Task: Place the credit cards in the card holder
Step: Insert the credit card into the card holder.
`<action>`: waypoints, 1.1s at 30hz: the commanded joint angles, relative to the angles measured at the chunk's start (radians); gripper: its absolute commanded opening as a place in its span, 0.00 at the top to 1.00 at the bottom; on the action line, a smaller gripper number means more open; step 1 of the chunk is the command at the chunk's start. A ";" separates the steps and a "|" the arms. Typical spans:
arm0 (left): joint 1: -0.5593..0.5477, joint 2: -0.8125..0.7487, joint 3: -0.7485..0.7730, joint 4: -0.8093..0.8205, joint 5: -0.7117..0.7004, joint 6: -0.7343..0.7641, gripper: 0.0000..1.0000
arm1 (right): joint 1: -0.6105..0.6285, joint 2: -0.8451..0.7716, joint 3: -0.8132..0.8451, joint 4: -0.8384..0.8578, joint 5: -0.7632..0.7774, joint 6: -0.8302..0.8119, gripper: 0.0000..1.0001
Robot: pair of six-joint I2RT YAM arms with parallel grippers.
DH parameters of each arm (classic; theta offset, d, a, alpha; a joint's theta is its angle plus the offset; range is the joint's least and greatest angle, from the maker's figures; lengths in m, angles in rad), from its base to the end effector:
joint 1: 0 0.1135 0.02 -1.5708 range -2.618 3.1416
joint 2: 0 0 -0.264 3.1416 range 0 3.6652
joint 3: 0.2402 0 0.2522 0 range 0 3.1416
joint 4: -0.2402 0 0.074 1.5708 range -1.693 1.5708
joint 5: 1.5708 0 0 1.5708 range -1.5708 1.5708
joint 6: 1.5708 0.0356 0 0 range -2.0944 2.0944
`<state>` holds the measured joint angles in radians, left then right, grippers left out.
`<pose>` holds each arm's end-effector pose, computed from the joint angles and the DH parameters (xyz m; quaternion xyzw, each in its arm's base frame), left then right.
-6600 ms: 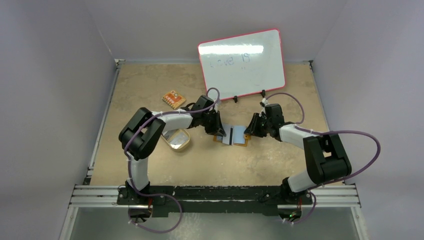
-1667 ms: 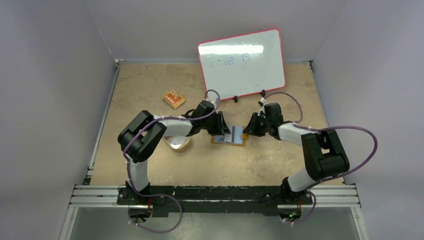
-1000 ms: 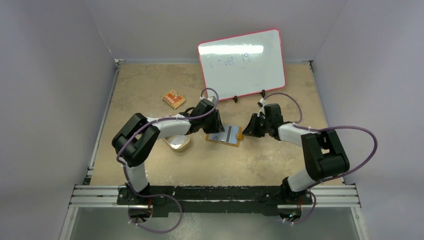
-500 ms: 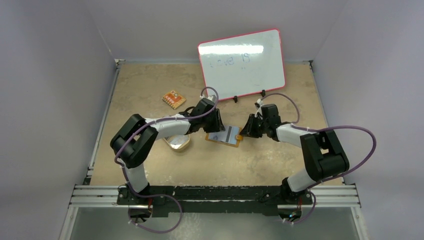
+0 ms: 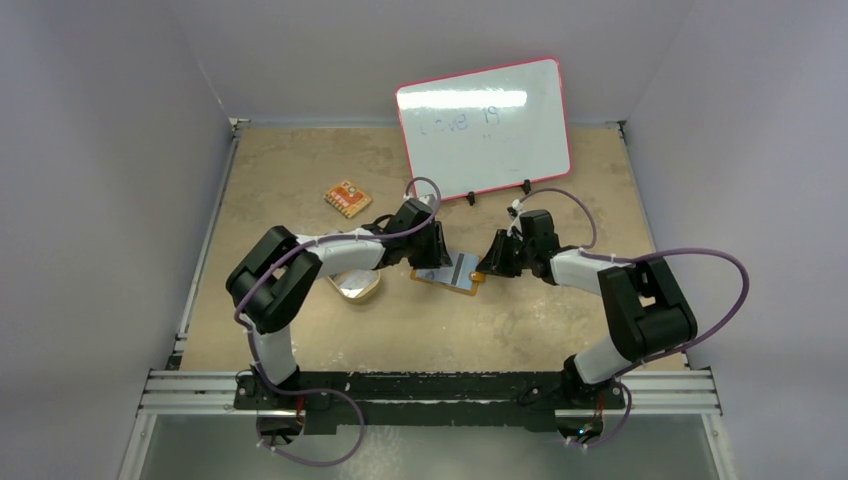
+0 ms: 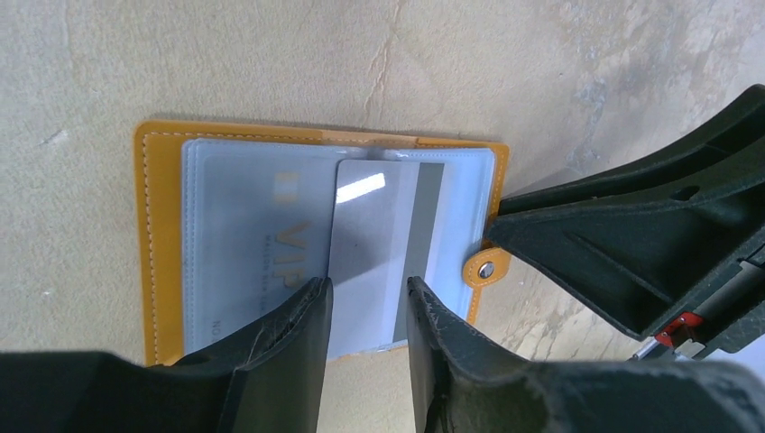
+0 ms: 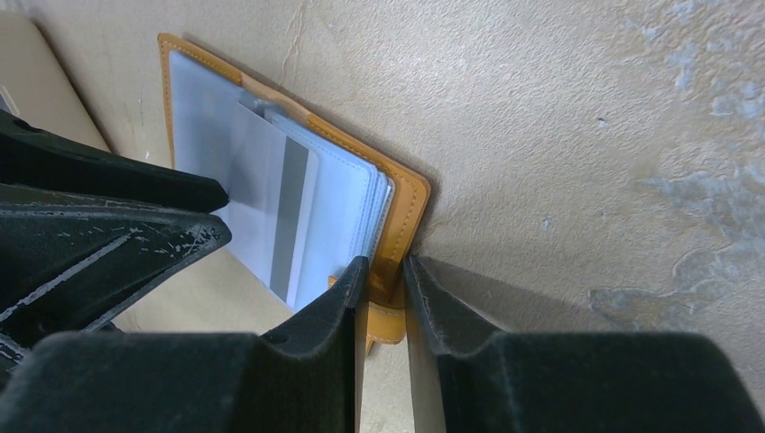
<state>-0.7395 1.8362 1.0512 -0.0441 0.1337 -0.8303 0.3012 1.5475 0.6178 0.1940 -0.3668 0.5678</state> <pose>0.2766 -0.2588 0.1570 -0.0180 0.9301 -0.2996 0.2118 0.2712 0.0976 0.1450 0.0462 0.9006 0.3191 0.2915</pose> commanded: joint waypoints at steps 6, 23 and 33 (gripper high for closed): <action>-0.003 -0.010 0.067 -0.046 -0.062 0.052 0.63 | 0.004 0.006 -0.011 0.027 -0.021 0.005 0.76; -0.032 0.041 0.051 0.092 0.050 -0.026 0.63 | 0.004 0.023 -0.006 0.033 -0.020 0.000 0.76; -0.044 0.060 0.046 0.176 0.092 -0.066 0.63 | 0.005 0.038 0.006 0.012 -0.016 -0.020 0.76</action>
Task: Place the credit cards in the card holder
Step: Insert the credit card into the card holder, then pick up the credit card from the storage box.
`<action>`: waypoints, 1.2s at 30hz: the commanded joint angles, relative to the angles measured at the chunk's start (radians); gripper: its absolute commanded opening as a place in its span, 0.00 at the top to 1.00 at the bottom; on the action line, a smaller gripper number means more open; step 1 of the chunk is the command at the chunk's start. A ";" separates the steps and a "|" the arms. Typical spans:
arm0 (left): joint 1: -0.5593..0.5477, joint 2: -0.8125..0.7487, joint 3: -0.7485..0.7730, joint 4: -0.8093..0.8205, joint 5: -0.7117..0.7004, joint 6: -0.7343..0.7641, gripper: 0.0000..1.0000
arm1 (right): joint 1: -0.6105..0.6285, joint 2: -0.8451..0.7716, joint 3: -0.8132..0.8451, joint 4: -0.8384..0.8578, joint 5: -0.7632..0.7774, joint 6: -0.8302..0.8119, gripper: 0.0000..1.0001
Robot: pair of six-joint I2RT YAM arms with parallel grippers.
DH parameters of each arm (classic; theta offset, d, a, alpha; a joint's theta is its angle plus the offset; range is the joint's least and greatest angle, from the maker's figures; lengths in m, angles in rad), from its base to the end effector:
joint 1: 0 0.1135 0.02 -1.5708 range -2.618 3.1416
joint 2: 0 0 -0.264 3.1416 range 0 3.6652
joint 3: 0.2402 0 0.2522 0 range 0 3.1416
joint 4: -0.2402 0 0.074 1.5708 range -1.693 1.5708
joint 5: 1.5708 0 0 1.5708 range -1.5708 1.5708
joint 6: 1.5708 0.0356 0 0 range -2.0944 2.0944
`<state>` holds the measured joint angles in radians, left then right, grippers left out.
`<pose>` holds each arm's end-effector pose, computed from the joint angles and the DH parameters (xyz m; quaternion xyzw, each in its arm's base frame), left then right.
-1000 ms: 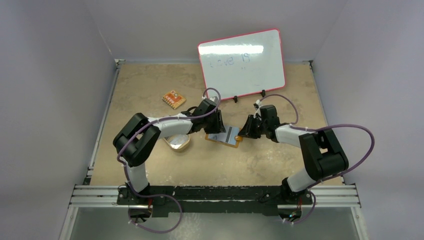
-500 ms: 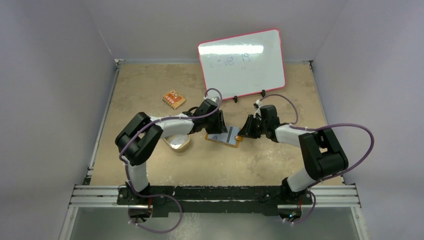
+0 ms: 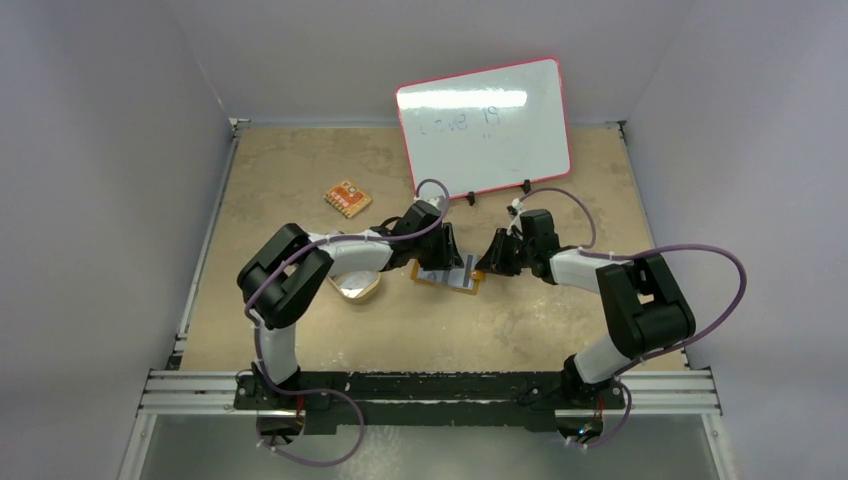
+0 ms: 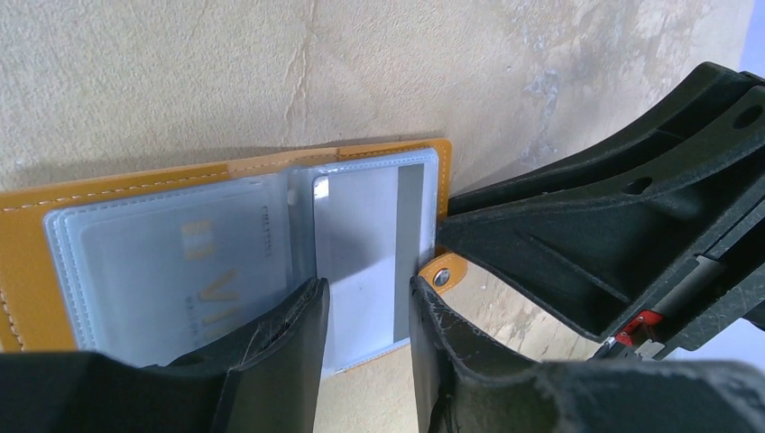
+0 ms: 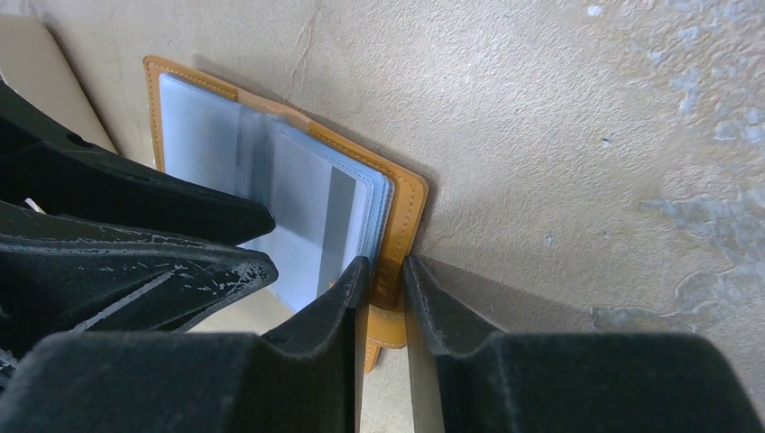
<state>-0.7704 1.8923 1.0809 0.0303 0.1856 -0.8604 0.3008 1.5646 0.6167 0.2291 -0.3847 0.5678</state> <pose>0.2774 -0.2784 0.1509 -0.0057 0.9198 -0.3375 0.2003 0.2735 0.0988 0.1431 0.0407 0.8964 0.3286 0.2947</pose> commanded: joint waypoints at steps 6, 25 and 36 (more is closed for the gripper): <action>-0.013 -0.036 0.017 0.098 0.016 -0.025 0.64 | 0.003 0.002 0.063 -0.113 0.060 -0.054 0.76; 0.150 -0.480 0.106 -0.681 -0.481 0.557 0.47 | 0.030 -0.317 0.124 -0.213 0.020 -0.081 0.56; 0.159 -0.531 0.013 -0.813 -0.772 0.710 0.41 | 0.033 -0.417 0.224 -0.351 0.056 -0.123 0.54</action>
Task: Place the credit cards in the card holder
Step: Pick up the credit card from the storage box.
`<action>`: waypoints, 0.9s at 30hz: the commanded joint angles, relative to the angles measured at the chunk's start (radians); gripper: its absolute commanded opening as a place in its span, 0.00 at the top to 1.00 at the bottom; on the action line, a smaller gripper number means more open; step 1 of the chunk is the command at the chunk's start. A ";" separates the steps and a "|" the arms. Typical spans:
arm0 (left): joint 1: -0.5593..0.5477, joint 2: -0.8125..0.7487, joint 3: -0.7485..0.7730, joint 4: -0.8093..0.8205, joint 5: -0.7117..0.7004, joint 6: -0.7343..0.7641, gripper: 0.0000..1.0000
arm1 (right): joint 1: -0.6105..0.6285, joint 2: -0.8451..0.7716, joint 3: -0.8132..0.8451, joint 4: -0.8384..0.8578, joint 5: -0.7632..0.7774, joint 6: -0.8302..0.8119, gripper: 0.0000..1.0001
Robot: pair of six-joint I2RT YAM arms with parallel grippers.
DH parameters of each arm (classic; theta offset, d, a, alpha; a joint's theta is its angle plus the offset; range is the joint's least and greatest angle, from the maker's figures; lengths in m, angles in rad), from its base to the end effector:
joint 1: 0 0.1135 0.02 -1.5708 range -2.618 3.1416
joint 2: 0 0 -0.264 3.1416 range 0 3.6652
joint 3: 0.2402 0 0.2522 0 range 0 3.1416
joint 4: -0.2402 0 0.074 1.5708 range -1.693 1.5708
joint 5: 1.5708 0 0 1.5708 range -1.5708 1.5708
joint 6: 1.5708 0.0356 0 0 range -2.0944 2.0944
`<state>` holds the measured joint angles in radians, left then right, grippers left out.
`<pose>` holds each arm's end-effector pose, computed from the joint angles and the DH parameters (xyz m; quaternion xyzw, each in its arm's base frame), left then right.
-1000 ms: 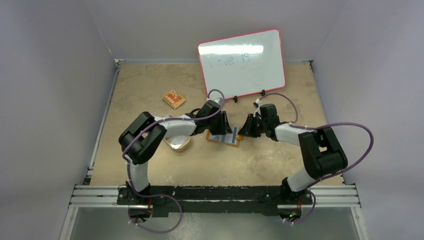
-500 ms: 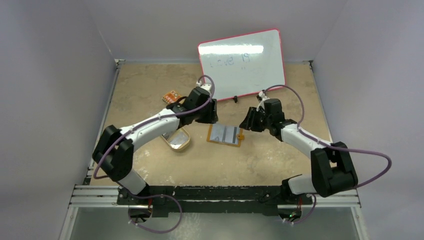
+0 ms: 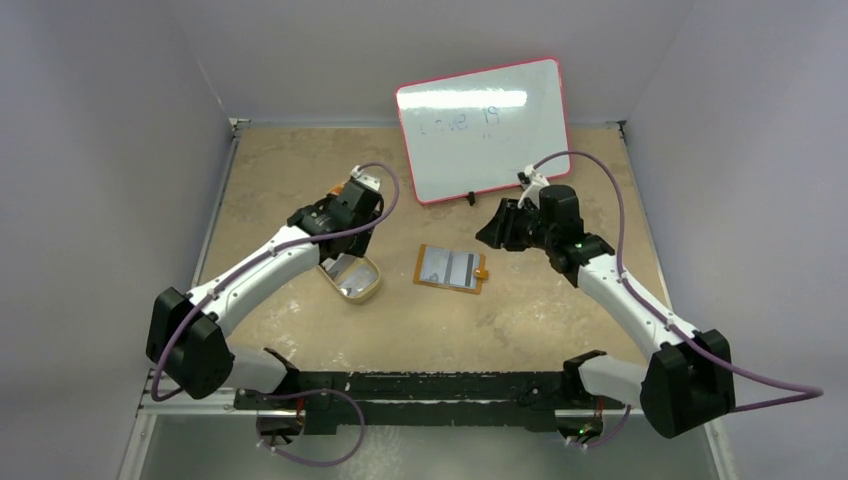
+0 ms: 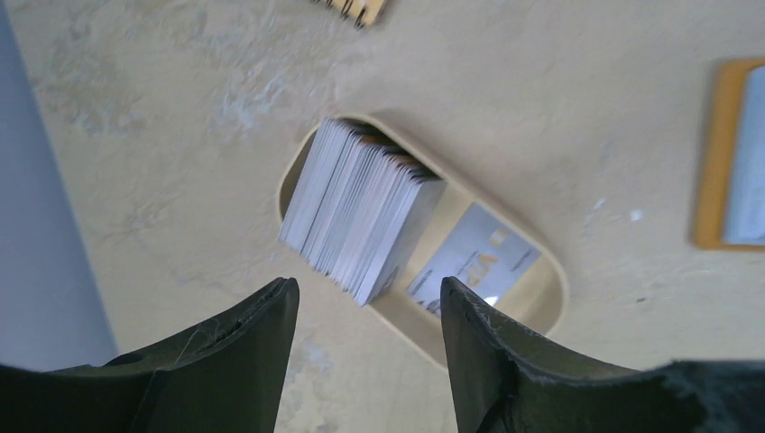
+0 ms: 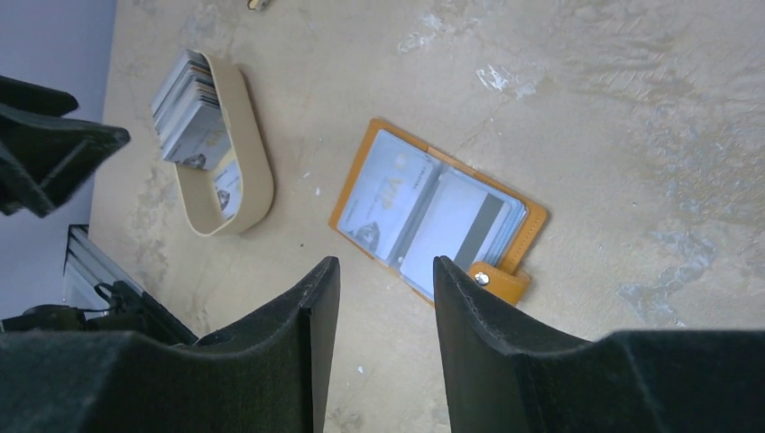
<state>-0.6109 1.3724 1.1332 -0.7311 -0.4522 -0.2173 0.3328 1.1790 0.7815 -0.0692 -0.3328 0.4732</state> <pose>0.2383 -0.1479 0.2851 0.1170 0.9259 0.0801 0.3500 0.2461 0.0974 0.2696 -0.0277 0.8437 0.3326 0.4204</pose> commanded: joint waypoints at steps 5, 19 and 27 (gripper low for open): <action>-0.001 0.042 -0.084 -0.032 -0.159 0.051 0.42 | 0.002 -0.047 0.056 -0.051 0.011 -0.020 0.54; 0.000 0.122 -0.101 0.023 -0.143 0.069 0.42 | 0.001 -0.044 0.037 -0.050 0.007 -0.026 0.54; 0.001 0.226 -0.044 0.010 -0.166 0.087 0.43 | 0.002 -0.034 0.033 -0.023 -0.013 -0.023 0.54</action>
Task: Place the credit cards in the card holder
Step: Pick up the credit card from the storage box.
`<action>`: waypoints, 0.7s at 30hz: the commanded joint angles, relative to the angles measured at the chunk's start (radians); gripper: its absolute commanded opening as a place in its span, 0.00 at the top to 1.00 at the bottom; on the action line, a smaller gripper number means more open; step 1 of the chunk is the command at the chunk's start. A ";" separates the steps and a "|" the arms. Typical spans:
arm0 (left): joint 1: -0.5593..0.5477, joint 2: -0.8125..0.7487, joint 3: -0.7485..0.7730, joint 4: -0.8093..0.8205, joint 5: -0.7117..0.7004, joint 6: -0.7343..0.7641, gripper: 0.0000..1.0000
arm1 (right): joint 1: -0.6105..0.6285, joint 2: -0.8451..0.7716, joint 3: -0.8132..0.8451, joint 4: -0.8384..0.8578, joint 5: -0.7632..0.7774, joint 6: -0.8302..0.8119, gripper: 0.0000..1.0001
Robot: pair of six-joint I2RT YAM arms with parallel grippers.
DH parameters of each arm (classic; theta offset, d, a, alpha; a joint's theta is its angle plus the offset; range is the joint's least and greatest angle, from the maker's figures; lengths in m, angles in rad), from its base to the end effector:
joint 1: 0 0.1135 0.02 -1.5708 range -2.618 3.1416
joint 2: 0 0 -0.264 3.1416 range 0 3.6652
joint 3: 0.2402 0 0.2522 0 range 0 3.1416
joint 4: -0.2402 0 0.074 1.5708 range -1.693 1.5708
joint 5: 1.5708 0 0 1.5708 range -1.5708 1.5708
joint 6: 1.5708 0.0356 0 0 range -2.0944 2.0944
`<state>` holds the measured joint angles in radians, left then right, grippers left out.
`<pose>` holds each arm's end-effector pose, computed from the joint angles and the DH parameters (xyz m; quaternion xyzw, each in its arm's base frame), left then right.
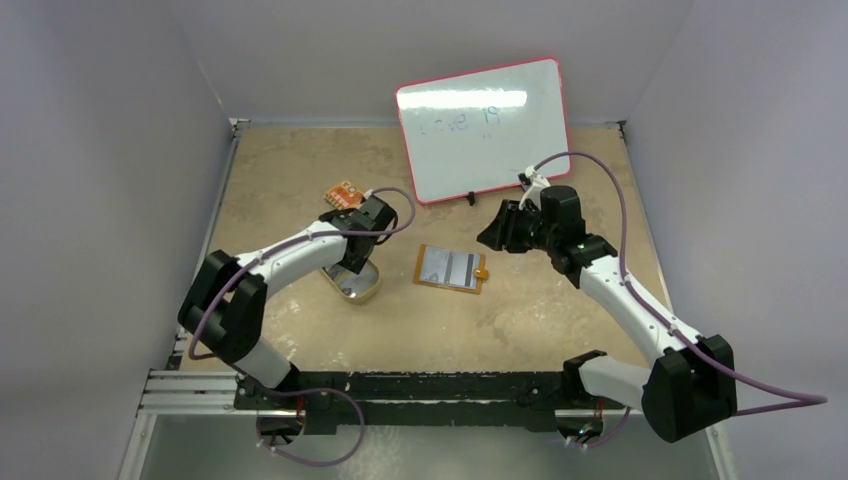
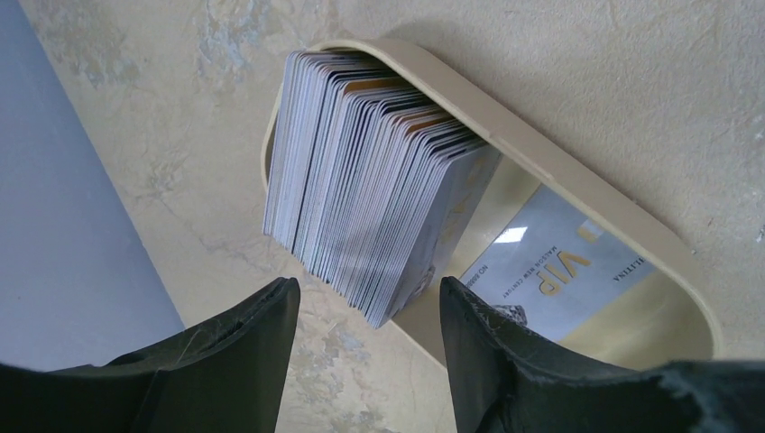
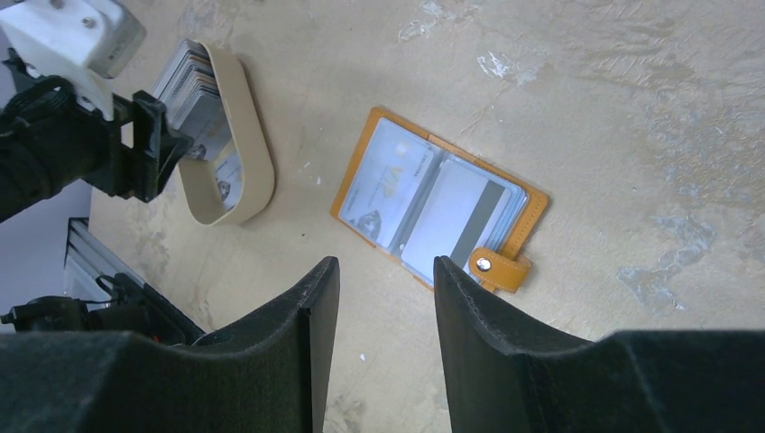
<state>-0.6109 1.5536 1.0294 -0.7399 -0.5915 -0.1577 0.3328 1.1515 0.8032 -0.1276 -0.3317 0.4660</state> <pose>0.2480 -0.1494 0.2081 0.1690 0.9312 0.2122 0.2434 0.2410 0.0956 0.2781 -0.0297 0.8460 0.3295 0.4181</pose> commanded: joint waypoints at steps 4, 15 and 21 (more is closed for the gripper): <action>0.002 0.106 0.087 0.007 -0.078 0.029 0.44 | 0.002 -0.013 0.021 0.025 -0.021 -0.020 0.54; 0.000 0.139 0.115 -0.006 -0.158 0.025 0.49 | 0.002 -0.020 0.033 -0.001 -0.044 -0.023 0.54; 0.001 0.126 0.117 -0.006 -0.154 0.029 0.55 | 0.002 -0.015 0.046 -0.006 -0.042 -0.028 0.54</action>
<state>-0.6167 1.6951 1.1084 -0.7494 -0.6743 -0.1383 0.3328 1.1503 0.8032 -0.1307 -0.3576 0.4606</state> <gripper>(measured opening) 0.459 0.456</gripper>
